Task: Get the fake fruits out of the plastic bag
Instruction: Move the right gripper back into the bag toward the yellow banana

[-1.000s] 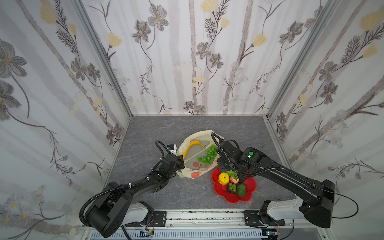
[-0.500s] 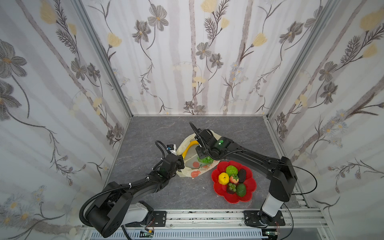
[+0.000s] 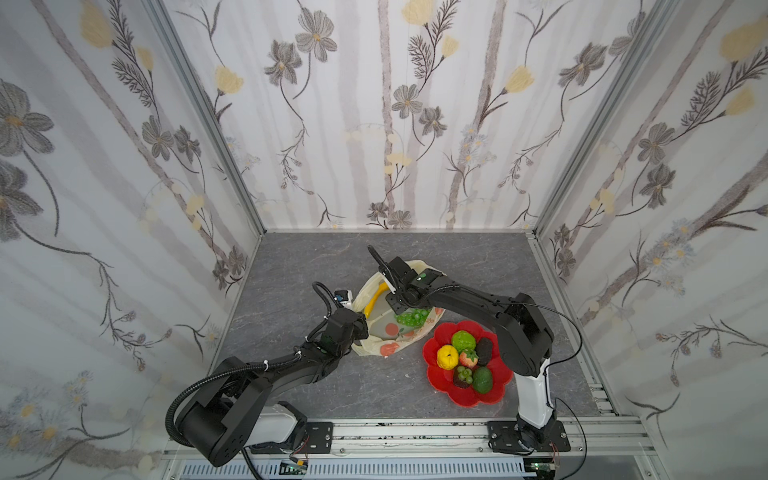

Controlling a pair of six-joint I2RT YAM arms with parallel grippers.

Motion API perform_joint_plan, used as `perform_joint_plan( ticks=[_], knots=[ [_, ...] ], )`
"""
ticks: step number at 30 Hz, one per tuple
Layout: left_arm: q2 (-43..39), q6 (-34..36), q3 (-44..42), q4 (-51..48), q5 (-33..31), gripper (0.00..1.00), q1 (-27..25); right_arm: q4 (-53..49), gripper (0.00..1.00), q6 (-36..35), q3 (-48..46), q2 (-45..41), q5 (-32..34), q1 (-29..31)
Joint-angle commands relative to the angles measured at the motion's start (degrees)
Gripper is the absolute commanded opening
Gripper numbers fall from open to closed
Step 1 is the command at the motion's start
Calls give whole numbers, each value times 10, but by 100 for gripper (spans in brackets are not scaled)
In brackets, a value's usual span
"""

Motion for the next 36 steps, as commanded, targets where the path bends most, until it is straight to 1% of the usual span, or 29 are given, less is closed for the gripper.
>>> perform_joint_plan(
  ticks=[1, 10, 15, 24, 27, 31, 36],
  knots=[
    [-4, -5, -6, 27, 2, 0, 4, 28, 44, -12, 18, 19, 11, -16],
    [25, -31, -10, 43, 46, 0, 40, 30, 48, -18, 65, 71, -10, -41],
    [41, -34, -6, 43, 54, 0, 45, 31, 49, -17, 88, 98, -17, -53],
    [43, -36, -7, 44, 56, 0, 47, 23, 51, -3, 136, 147, -39, -72],
    [43, -36, -7, 46, 55, 0, 47, 12, 50, 4, 155, 164, -63, -81],
    [43, -36, -8, 47, 53, 0, 47, 0, 48, 4, 171, 179, -68, -83],
    [49, -38, -6, 49, 54, 0, 47, -13, 41, 0, 183, 194, -82, -83]
  ],
)
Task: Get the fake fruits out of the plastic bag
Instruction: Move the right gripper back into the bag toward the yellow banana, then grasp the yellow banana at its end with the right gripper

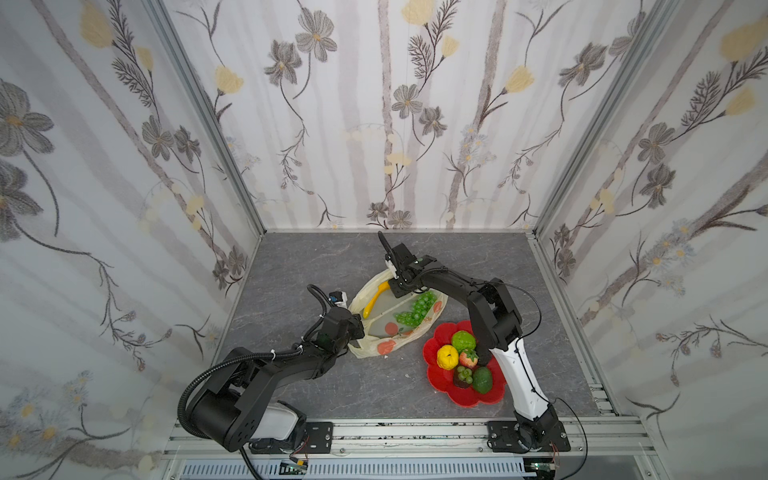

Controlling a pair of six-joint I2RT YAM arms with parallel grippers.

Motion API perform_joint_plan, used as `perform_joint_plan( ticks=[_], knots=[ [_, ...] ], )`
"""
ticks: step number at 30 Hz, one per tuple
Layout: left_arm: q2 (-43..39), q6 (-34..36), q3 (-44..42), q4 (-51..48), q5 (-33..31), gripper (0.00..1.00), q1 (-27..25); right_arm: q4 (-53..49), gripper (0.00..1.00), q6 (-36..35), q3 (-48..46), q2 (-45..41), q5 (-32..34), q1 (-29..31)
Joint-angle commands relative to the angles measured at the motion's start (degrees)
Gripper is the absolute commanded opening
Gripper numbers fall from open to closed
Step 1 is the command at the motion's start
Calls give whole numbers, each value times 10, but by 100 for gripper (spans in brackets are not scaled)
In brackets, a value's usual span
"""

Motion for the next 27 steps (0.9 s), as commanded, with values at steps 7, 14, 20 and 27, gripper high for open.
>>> perform_joint_plan(
  ticks=[7, 14, 20, 27],
  knots=[
    [15, -7, 9, 19, 4, 0, 1, -18, 24, -5, 8, 5, -32, 10],
    [15, -13, 6, 21, -3, 0, 4, -12, 15, 5, -21, -23, -6, 28],
    [-7, -15, -5, 21, -19, 0, 11, 4, 14, 15, -67, -69, 13, 42],
    [-13, -14, -8, 20, -19, 0, 16, 31, 16, 34, -154, -137, 14, 47]
  ],
)
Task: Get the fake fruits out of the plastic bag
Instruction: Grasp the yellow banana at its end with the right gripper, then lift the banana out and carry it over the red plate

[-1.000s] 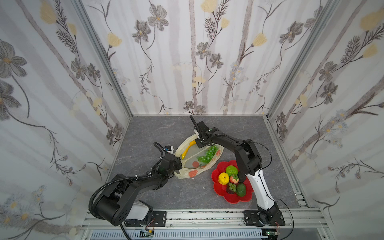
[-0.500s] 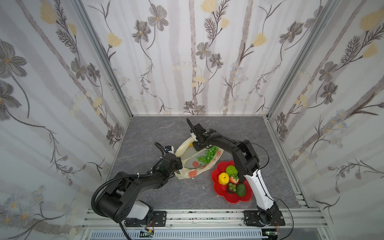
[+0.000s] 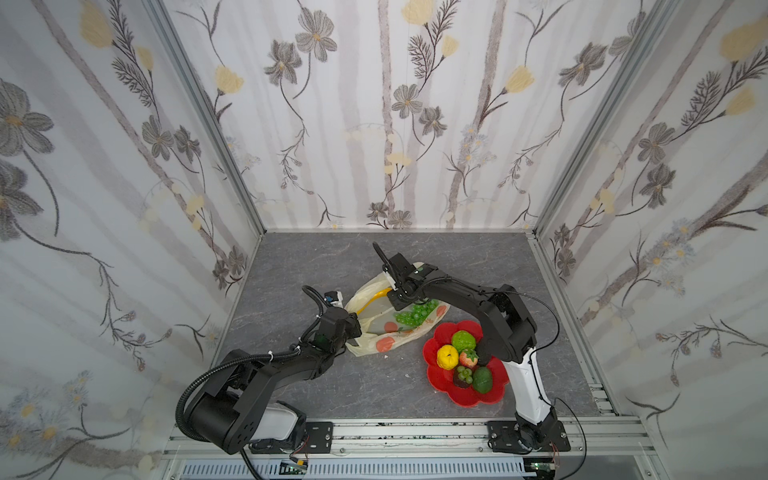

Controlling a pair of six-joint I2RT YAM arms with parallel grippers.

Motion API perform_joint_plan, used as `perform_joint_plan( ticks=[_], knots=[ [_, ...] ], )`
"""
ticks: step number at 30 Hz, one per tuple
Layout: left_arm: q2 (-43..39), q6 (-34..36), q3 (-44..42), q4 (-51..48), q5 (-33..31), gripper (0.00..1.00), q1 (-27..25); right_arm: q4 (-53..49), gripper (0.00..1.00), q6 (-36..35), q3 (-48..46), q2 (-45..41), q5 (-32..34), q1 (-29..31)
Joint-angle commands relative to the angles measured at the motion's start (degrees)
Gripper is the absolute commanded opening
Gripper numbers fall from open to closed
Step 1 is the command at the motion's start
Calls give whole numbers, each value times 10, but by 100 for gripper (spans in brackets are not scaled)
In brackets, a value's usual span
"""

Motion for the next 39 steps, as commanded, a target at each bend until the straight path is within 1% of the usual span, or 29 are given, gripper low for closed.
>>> perform_joint_plan(
  ticks=[1, 10, 16, 25, 31, 39],
  knots=[
    [-2, -5, -1, 17, -11, 0, 1, 40, 16, 17, -36, -34, -1, 1],
    [1, -5, 2, 15, -2, 0, 1, 47, 16, 65, -113, -103, 6, -6],
    [8, -6, 6, 15, 8, 0, 1, 46, 13, 100, -136, -134, 10, -15],
    [7, -9, 6, 14, 17, 0, 1, 31, 12, 127, -166, -193, 22, -13],
    [6, -11, 7, 11, 21, 0, 1, 6, 12, 139, -195, -266, 33, -1],
    [5, -14, 7, 7, 25, 0, 2, -58, 12, 182, -279, -399, 60, -1]
  ],
)
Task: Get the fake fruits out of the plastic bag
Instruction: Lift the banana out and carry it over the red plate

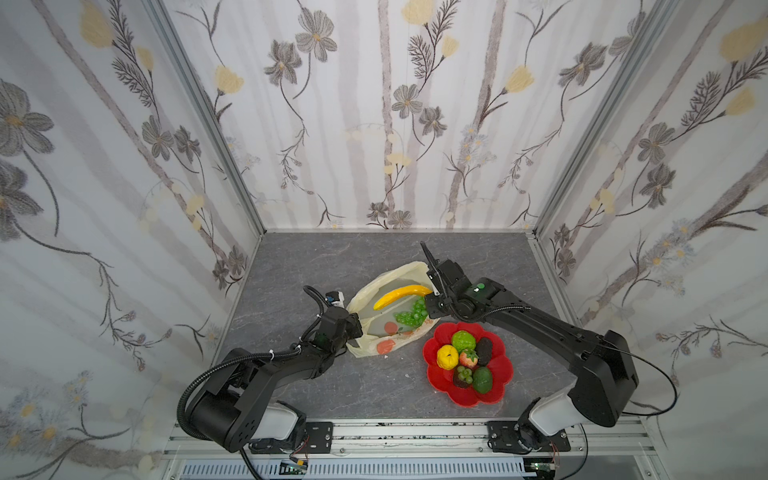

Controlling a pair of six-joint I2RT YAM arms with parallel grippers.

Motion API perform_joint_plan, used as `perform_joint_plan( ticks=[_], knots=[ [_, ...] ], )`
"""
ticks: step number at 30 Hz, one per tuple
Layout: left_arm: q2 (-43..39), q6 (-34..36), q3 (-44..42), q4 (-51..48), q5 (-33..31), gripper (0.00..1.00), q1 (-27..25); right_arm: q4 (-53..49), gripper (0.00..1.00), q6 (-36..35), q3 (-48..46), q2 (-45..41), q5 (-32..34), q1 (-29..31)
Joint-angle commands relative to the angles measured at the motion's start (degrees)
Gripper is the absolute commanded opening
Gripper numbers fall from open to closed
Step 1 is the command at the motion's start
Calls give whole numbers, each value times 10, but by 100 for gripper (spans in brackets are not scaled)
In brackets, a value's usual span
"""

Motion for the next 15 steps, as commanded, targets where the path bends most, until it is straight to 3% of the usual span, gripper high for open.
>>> perform_joint_plan(
  ticks=[1, 15],
  knots=[
    [0, -4, 5, 8, 4, 0, 2, -37, 12, 36, -26, -37, 28, 2],
    [-10, -11, 1, 8, 16, 0, 1, -103, 10, 176, -169, -229, 104, -39]
  ],
)
